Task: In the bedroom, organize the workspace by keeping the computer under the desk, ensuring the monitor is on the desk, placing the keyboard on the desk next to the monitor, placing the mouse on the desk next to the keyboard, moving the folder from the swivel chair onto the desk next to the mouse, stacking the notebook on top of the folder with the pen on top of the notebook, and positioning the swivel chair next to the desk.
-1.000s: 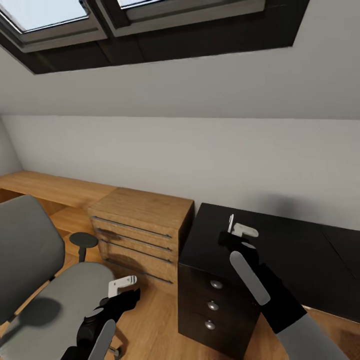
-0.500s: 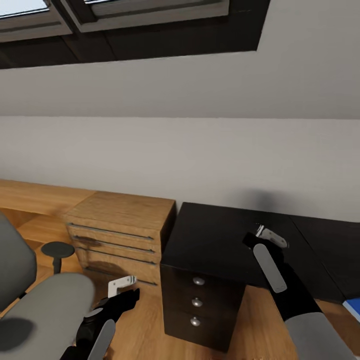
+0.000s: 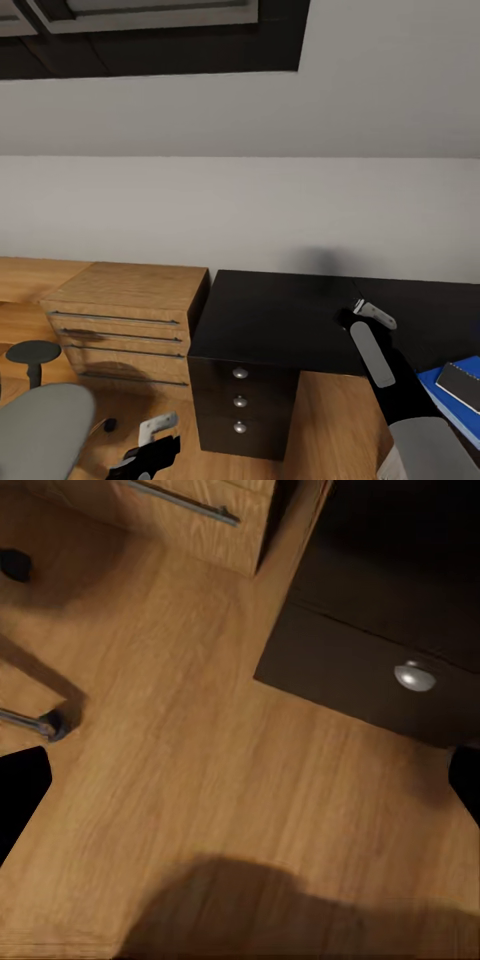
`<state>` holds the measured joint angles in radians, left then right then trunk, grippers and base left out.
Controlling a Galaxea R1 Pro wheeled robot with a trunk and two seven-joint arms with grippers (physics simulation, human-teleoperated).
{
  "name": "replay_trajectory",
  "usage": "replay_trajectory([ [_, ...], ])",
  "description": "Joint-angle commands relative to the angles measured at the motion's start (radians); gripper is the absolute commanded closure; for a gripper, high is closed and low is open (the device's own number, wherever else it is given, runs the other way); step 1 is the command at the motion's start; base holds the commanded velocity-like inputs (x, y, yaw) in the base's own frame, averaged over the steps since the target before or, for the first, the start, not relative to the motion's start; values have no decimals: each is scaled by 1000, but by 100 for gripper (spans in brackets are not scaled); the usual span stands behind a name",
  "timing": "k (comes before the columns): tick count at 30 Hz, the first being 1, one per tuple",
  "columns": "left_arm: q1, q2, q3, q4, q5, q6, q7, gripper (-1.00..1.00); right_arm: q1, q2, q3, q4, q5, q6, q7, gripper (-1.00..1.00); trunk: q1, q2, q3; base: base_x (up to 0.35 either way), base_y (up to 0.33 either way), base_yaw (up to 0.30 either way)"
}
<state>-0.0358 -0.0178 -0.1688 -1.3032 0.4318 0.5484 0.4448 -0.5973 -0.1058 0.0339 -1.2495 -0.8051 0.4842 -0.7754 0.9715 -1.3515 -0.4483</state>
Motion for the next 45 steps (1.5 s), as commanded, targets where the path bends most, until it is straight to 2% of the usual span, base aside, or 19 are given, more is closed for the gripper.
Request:
replay_trajectory([
  [1, 13, 1, -1, 28, 10, -40, 9, -100, -1, -4, -3, -3, -6, 5, -7, 100, 0, -1, -1, 0, 0, -270],
  [4, 31, 12, -1, 145, 8, -212, 3, -100, -1, -13, -39, -4, -6, 13, -7, 100, 0, -1, -1, 0, 0, -270],
  [5, 32, 15, -1, 162, 8, -242, 2, -100, -1, -15, -49, -4, -6, 14, -7, 100, 0, -1, -1, 0, 0, -270],
  [7, 35, 32, -1, 213, 8, -341, 0, -100, -1, -22, -93, -3, -6, 22, -7, 100, 0, -1, -1, 0, 0, -270],
  [8, 36, 47, -1, 239, 9, -389, -1, -100, -1, -27, -138, -1, -6, 26, -7, 100, 0, -1, -1, 0, 0, -270],
  [9, 37, 50, -2, 243, 9, -396, -1, -100, -1, -29, -149, 0, -6, 26, -6, 100, 0, -1, -1, 0, 0, -270],
  [12, 37, 57, -2, 261, 9, -417, -1, -100, -1, -42, -210, 6, -5, 27, -4, 100, 0, -1, -1, 0, 0, -270],
  [13, 37, 58, -2, 265, 9, -420, -1, -100, -1, -47, -241, 16, -6, 27, -1, 100, 0, -1, -1, 0, 0, -270],
  [16, 37, 59, -2, 272, 9, -426, -2, -100, -1, -51, -297, 41, -7, 27, 8, 100, 0, -1, -1, 0, 0, -270],
  [21, 37, 59, -2, 274, 10, -428, -1, -100, -1, -55, -335, 61, -7, 27, 13, 100, 0, -1, -1, 0, 0, -270],
  [35, 37, 59, -1, 274, 10, -429, 2, -100, -1, -57, -343, 77, -4, 27, 12, 100, 0, -1, -9, 0, 0, -234],
  [39, 37, 59, -1, 274, 11, -430, 4, -100, -1, -55, -234, 100, 0, 21, 14, 100, 0, -1, -10, 0, 0, -67],
  [41, 37, 58, -1, 274, 11, -430, 4, -100, -1, -55, -210, 102, 1, 20, 14, 100, 0, -1, -10, 0, 0, -13],
  [45, 37, 58, -1, 274, 12, -430, 5, -100, -1, -54, -188, 105, 3, 18, 15, 100, 0, -1, -10, 0, 0, -5],
])
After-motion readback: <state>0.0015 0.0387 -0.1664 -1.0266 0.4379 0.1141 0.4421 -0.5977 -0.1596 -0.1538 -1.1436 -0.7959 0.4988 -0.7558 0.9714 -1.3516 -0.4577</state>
